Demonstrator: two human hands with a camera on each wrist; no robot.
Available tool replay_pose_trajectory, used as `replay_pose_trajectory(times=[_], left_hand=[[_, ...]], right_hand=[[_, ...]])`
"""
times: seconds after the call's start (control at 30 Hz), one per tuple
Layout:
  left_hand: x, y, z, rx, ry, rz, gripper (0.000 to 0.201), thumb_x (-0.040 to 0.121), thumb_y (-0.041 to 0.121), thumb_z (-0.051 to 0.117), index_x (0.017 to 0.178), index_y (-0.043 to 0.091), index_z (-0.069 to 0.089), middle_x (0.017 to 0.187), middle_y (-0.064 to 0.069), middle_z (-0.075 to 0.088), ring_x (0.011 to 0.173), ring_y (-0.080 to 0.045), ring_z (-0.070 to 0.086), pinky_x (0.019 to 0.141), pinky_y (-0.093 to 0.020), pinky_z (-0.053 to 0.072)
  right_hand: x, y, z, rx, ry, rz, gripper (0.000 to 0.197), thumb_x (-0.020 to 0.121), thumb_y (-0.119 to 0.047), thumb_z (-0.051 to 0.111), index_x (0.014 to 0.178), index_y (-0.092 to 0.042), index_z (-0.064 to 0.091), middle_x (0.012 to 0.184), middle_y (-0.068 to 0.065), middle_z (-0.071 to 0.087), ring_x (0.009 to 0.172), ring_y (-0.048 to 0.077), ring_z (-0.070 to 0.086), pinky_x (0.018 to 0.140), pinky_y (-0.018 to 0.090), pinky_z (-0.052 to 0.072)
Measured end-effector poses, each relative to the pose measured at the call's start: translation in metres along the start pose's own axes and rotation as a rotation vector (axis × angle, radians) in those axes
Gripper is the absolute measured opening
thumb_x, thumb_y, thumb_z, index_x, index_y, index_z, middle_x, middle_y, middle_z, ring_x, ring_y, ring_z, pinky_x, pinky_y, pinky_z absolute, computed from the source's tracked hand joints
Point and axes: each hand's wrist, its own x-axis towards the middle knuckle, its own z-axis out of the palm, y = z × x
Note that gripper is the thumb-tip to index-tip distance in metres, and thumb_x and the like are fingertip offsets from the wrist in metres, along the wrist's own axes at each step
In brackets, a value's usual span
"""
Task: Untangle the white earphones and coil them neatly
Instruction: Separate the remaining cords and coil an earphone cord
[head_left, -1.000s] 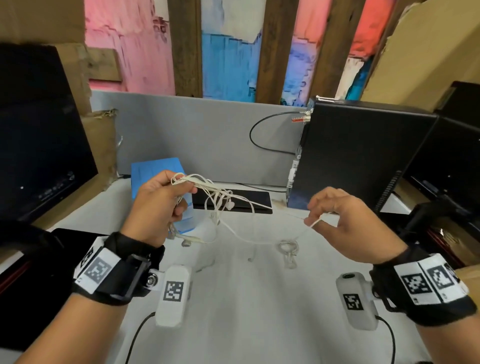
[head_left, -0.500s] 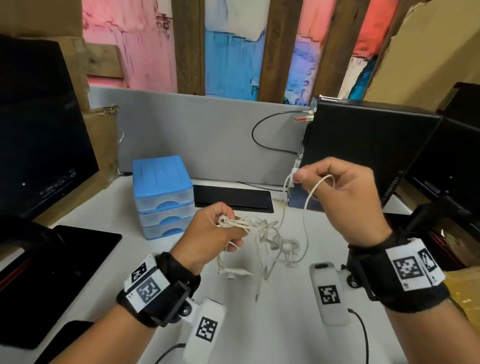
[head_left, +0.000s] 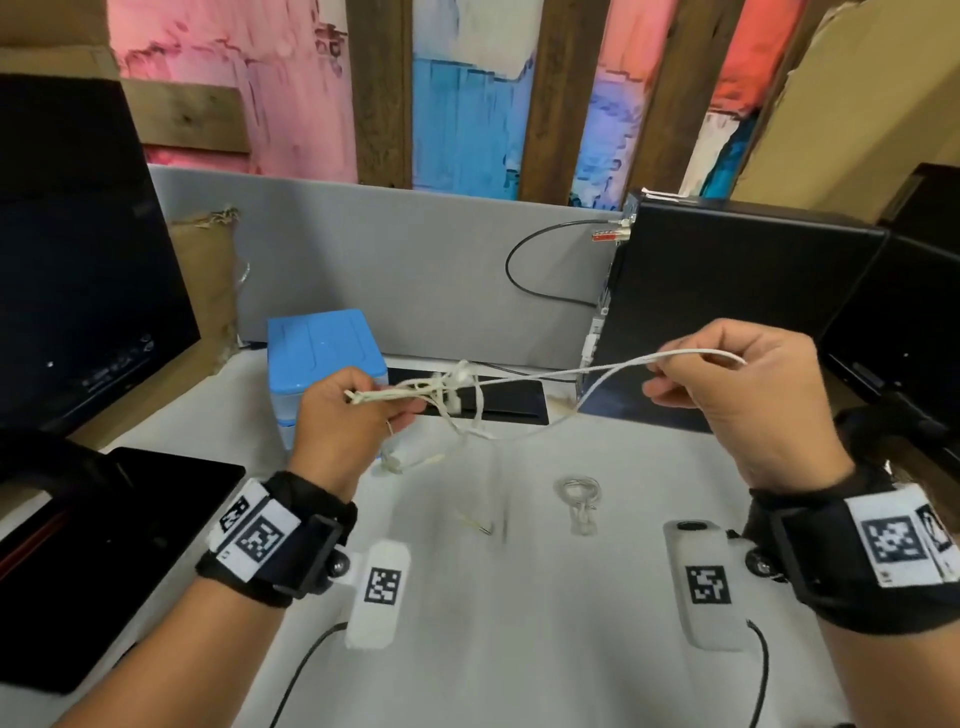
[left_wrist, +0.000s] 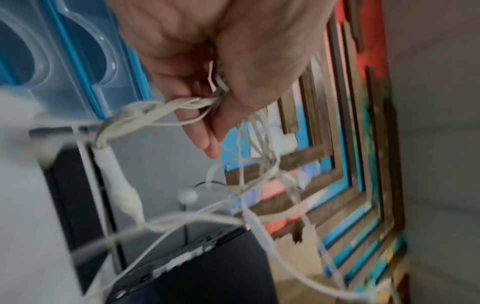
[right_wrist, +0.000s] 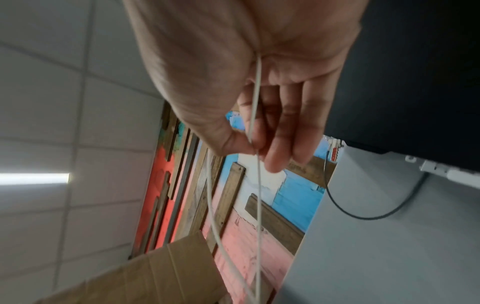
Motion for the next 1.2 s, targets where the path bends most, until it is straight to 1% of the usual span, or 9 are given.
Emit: replay_pose_trajectory(times=[0.17, 0.27, 0.37, 0.5, 0.63, 0.77, 0.93, 1.07, 1.2], left_hand=[[-0.001, 0.017, -0.004, -0.039, -0.043, -0.061, 0.036, 0.088, -0.013, 0.059, 0.066, 0.012, 0.044, 0.077, -0.014, 0.074, 0.065, -0.016, 0.075, 0.053, -0.018, 0.056], [-0.008, 0.029, -0.007, 0.047, -0.308, -0.211, 0.024, 0.075, 0.004, 0.079, 0.066, 0.015, 0.060, 0.076, -0.006, 0.072, 0.048, -0.008, 0.064, 0.041, -0.013, 0.044], [-0.011, 0.035, -0.012, 0.078, -0.505, -0.212, 0.034, 0.052, 0.028, 0.093, 0.070, 0.017, 0.066, 0.067, -0.004, 0.067, 0.035, -0.006, 0.039, 0.033, -0.014, 0.024], [-0.016, 0.037, -0.008, 0.174, -0.525, -0.161, 0.021, 0.069, 0.018, 0.084, 0.088, 0.021, 0.077, 0.064, -0.005, 0.065, 0.034, -0.008, 0.041, 0.033, -0.013, 0.028], [-0.017, 0.040, -0.004, 0.020, -0.419, -0.249, 0.018, 0.077, 0.028, 0.069, 0.090, 0.020, 0.078, 0.087, -0.007, 0.077, 0.046, -0.010, 0.065, 0.035, -0.013, 0.039], [-0.006, 0.049, -0.017, -0.221, -0.266, -0.282, 0.021, 0.087, 0.023, 0.058, 0.087, 0.018, 0.078, 0.098, -0.008, 0.077, 0.071, -0.011, 0.075, 0.045, -0.011, 0.049], [0.004, 0.052, -0.024, -0.234, -0.137, -0.234, 0.020, 0.101, 0.025, 0.049, 0.091, 0.022, 0.065, 0.093, 0.001, 0.077, 0.057, -0.005, 0.068, 0.037, -0.010, 0.041], [0.009, 0.053, -0.030, -0.225, -0.118, -0.178, 0.017, 0.100, 0.029, 0.051, 0.094, 0.023, 0.065, 0.093, 0.004, 0.075, 0.050, -0.005, 0.058, 0.036, -0.012, 0.036], [0.012, 0.053, -0.034, -0.234, -0.120, -0.140, 0.021, 0.100, 0.023, 0.050, 0.087, 0.026, 0.066, 0.089, 0.005, 0.070, 0.047, -0.006, 0.051, 0.036, -0.013, 0.033]], right_hand=[[0.002, 0.009, 0.006, -0.255, 0.197, -0.210, 0.016, 0.080, -0.003, 0.072, 0.068, -0.013, 0.068, 0.070, 0.006, 0.071, 0.064, 0.030, 0.068, 0.063, 0.049, 0.060], [0.004, 0.011, 0.008, -0.495, 0.285, -0.331, 0.012, 0.087, -0.013, 0.069, 0.075, -0.009, 0.069, 0.070, 0.001, 0.068, 0.062, 0.019, 0.065, 0.063, 0.040, 0.057], [0.004, 0.013, 0.008, -0.390, 0.125, -0.218, 0.013, 0.090, -0.018, 0.071, 0.079, -0.010, 0.071, 0.068, 0.000, 0.070, 0.063, 0.019, 0.069, 0.065, 0.044, 0.059], [-0.007, 0.006, 0.015, -0.162, -0.077, -0.125, 0.009, 0.088, -0.014, 0.072, 0.081, -0.009, 0.071, 0.069, 0.006, 0.072, 0.065, 0.021, 0.073, 0.060, 0.041, 0.061], [-0.010, 0.009, 0.019, -0.302, -0.206, -0.071, 0.012, 0.089, -0.009, 0.071, 0.077, -0.006, 0.068, 0.065, 0.005, 0.071, 0.059, 0.013, 0.071, 0.058, 0.035, 0.059], [-0.002, 0.018, 0.002, -0.423, -0.104, -0.076, 0.021, 0.085, 0.001, 0.070, 0.067, -0.009, 0.065, 0.058, 0.002, 0.066, 0.047, 0.008, 0.064, 0.050, 0.035, 0.056], [0.001, 0.011, -0.007, -0.074, 0.086, -0.089, 0.014, 0.090, -0.004, 0.067, 0.078, 0.002, 0.065, 0.074, 0.020, 0.069, 0.053, 0.018, 0.063, 0.049, 0.027, 0.056], [-0.001, -0.003, -0.007, 0.162, 0.176, -0.126, 0.020, 0.098, -0.015, 0.060, 0.079, -0.014, 0.065, 0.076, 0.003, 0.072, 0.061, 0.016, 0.065, 0.054, 0.026, 0.057], [0.002, -0.016, -0.021, 0.490, 0.193, -0.106, 0.036, 0.105, -0.035, 0.038, 0.077, -0.019, 0.054, 0.079, 0.003, 0.067, 0.061, 0.018, 0.061, 0.058, 0.028, 0.052]])
